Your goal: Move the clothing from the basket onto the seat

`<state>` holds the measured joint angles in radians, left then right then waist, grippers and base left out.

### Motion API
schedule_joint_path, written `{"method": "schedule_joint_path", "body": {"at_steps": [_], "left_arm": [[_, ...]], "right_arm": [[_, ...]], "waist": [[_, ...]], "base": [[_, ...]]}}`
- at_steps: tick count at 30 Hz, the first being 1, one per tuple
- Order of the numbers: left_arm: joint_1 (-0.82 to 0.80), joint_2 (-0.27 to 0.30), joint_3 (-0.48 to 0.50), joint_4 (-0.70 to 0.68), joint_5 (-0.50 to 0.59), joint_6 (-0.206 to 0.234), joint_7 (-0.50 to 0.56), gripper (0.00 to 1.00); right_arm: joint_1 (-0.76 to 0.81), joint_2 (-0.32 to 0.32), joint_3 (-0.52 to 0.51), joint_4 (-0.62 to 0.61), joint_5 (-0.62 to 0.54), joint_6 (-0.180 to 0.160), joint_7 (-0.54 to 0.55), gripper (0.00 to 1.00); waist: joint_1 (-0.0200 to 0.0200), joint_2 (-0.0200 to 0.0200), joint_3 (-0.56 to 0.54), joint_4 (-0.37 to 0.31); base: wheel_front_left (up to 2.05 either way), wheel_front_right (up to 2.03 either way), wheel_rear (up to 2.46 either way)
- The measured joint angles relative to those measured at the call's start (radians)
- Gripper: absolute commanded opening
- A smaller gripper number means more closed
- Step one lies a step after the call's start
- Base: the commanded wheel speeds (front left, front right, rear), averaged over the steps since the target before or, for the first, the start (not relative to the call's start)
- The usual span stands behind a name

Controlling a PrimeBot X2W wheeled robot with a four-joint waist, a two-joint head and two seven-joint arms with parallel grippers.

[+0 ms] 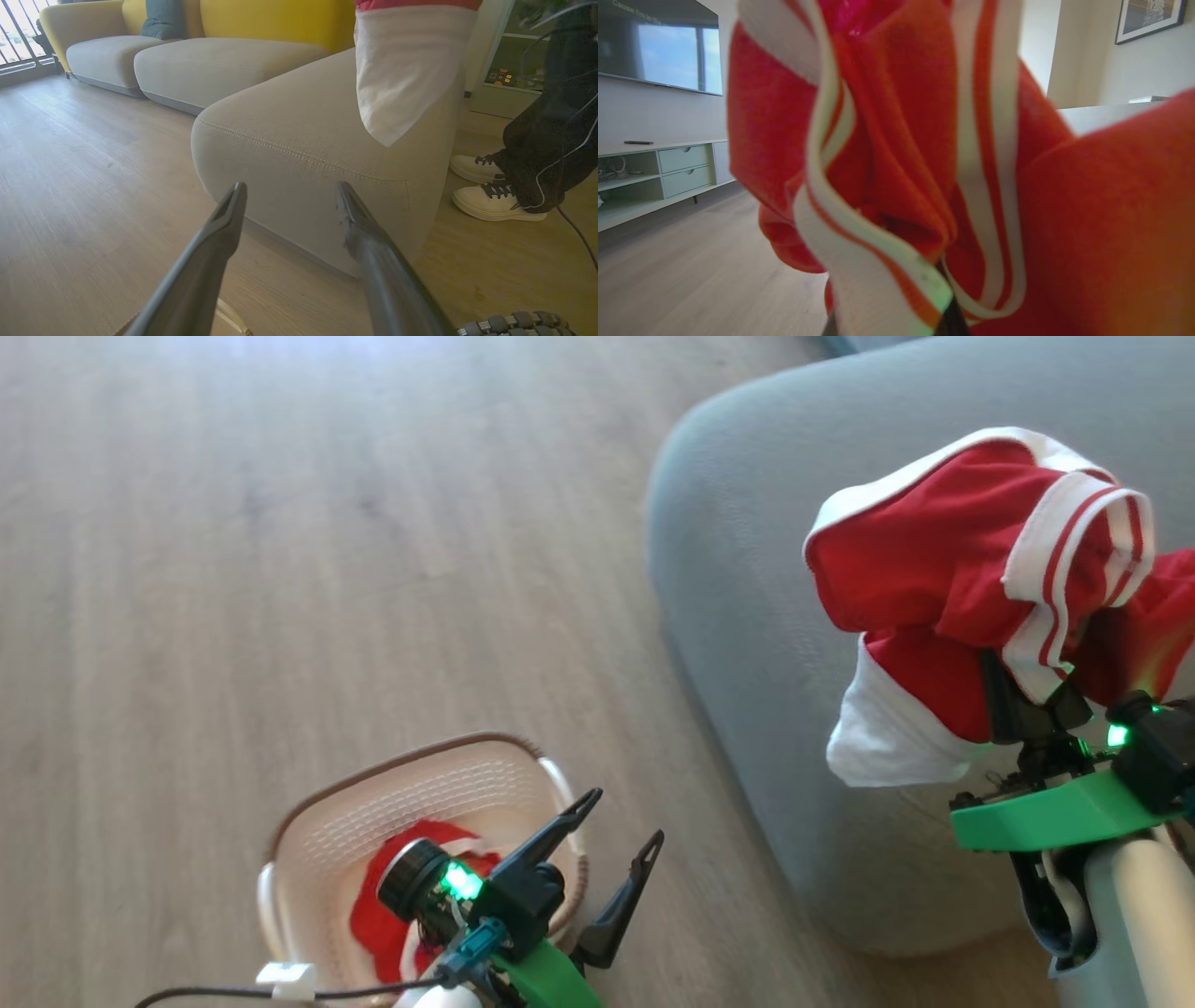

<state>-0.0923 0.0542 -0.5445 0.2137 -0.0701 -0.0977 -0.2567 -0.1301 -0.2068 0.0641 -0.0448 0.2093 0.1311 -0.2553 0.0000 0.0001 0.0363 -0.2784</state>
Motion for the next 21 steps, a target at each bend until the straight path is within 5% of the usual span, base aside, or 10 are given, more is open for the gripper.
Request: {"method": "schedule_joint_path", "body": {"at_steps": [12, 21], "left_arm": [[-0.012, -0.001, -0.011, -0.004, 0.001, -0.002, 0.000, 1.00], [-0.071, -0.001, -0.052, 0.008, -0.002, -0.017, 0.000, 1.00]], "right_arm": [[0.006, 0.014, -0.064, 0.011, -0.007, 0.000, 0.000, 0.00], [0.064, 0.042, -0.175, -0.013, -0.034, 0.000, 0.000, 0.00]], "waist": [[0.0000, 0.0000, 0.010, -0.227], [0.0000, 0.0000, 0.038, -0.262]], "base": [[0.00, 0.00, 0.00], [0.00, 0.00, 0.00]]}}
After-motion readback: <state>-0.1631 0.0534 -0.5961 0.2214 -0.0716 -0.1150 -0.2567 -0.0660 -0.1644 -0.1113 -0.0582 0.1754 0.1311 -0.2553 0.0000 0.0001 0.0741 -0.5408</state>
